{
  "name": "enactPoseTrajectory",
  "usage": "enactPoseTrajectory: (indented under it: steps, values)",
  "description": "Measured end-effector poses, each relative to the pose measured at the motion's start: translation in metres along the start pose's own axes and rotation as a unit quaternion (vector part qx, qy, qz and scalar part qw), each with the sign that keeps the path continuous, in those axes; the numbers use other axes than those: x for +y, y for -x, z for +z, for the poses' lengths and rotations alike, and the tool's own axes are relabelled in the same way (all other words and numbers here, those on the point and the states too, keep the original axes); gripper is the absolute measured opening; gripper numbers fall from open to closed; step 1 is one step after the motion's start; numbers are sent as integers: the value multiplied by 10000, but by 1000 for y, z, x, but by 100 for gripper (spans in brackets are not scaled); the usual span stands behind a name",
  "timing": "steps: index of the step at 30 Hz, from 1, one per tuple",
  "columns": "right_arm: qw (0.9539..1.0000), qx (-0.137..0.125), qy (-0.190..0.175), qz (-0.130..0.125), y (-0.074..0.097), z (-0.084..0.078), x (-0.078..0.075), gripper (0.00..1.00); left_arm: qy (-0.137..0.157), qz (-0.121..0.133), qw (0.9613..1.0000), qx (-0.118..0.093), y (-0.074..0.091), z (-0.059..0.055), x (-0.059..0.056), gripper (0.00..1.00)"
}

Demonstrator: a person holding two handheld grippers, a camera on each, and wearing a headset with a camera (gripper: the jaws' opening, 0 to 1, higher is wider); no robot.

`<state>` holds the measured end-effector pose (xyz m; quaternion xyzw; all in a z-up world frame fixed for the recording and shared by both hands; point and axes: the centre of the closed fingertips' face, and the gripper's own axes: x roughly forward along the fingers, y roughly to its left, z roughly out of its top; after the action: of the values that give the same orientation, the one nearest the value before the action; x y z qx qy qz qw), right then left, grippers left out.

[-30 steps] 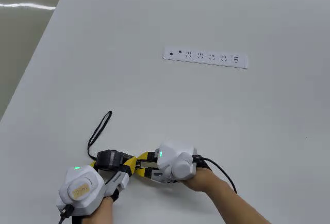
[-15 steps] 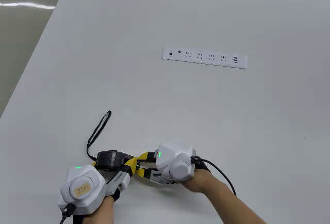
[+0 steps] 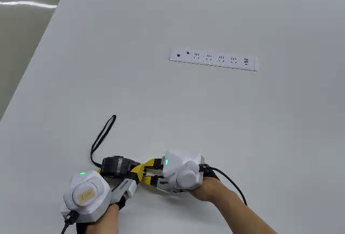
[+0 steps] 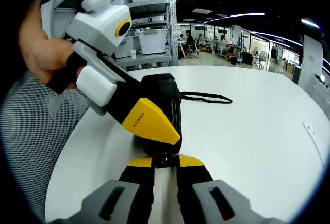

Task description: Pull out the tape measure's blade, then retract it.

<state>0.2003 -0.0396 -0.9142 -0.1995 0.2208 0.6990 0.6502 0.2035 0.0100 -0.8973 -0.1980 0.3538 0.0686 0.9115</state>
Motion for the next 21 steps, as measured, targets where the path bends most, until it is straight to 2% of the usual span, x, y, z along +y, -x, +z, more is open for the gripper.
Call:
enactPoseTrajectory:
  steps: [9,21]
  values:
    - [10000,7,8,-39,3,0,-1,18,-63,-36,10000,58,1,0,-2,65]
    - [9999,72,-44,-87,7,-2,-3,24,-432,-198,9987,185,1,2,-5,67]
